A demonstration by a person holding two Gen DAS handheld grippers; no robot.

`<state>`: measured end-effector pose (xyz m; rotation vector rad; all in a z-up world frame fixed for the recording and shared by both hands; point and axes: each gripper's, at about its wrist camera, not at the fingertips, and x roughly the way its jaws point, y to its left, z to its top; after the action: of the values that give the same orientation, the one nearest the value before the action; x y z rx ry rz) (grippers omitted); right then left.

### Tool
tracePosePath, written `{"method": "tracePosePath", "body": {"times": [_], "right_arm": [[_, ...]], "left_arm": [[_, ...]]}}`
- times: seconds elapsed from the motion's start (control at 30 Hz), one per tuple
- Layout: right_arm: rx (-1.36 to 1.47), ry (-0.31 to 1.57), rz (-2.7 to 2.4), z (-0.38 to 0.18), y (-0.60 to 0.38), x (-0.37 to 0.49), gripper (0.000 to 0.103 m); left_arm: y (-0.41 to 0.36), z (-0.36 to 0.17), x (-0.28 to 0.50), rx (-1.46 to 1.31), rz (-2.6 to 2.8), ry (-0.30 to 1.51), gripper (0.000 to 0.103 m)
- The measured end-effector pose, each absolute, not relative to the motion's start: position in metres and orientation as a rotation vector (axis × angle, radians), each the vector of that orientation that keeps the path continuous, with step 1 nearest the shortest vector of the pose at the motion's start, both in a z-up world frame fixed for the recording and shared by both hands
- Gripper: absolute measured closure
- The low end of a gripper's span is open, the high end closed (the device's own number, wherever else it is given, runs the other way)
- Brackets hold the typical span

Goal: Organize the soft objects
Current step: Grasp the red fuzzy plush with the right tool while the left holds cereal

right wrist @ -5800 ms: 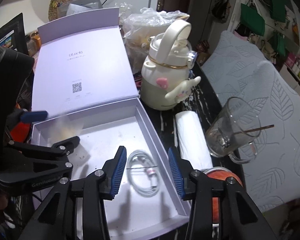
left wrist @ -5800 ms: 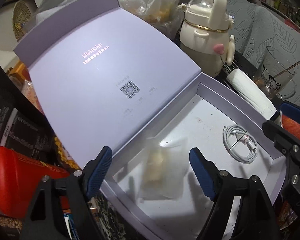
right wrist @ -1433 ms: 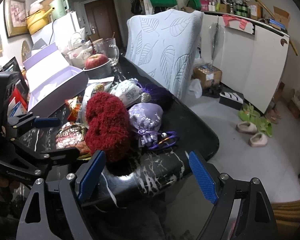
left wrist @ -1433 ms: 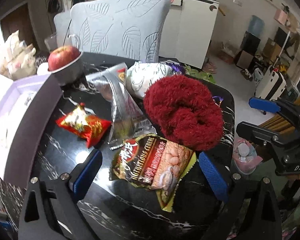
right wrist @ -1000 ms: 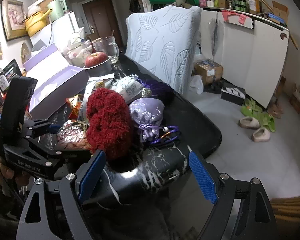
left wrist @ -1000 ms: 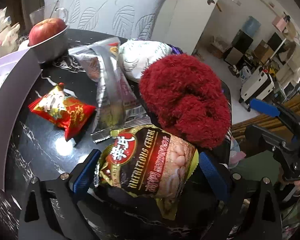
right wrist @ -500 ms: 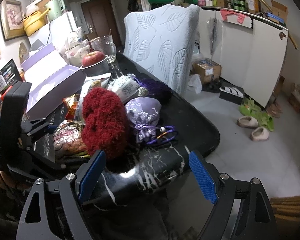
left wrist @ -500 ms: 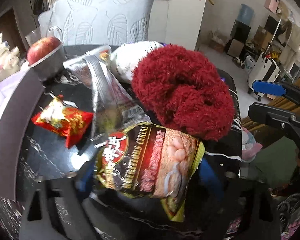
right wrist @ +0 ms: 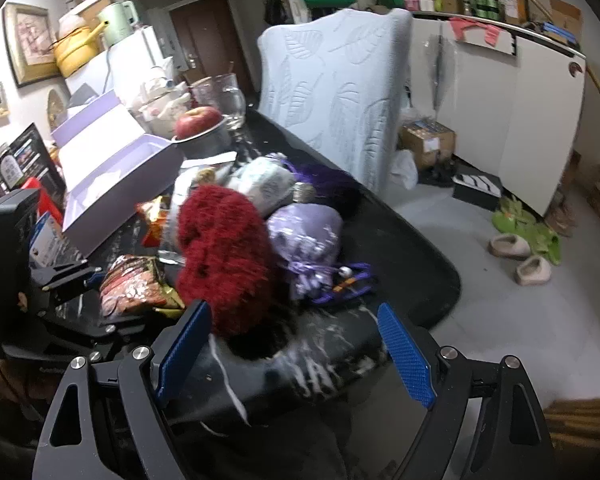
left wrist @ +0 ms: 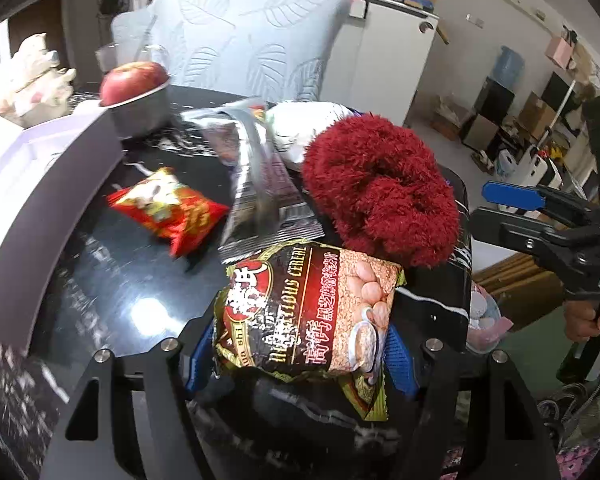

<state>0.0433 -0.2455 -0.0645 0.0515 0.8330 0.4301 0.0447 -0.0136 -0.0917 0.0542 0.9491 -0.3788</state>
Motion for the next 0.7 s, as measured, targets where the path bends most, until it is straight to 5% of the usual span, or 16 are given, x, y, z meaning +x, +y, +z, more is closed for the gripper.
{"method": "tracePosePath", "body": {"times": [0.43,0.5,0.57,0.7], "right_arm": [[-0.012,0.817,0.521,-0.073,-0.195,0.053,0.018],[-0.031,0.812,0.523,-0.076,-0.188,0.053,0.026],[-0.043,0.826,0.505,-0.08,-0.184,0.055,0.051],[0.027,0.856,0.53,-0.083,-0.19,0.054,0.063]], "left_arm": [[0.028,-0.079,-0.001,-0.075,-0.241,0.933,0.033],[0.032,-0.077,-0.005,-0.083,-0.223,0.93,0.033],[0.035,-0.076,-0.009,-0.089,-0.211,0.927,0.033],[0.039,-0.076,-0.016,-0.095,-0.205,0.92,0.033]]}}
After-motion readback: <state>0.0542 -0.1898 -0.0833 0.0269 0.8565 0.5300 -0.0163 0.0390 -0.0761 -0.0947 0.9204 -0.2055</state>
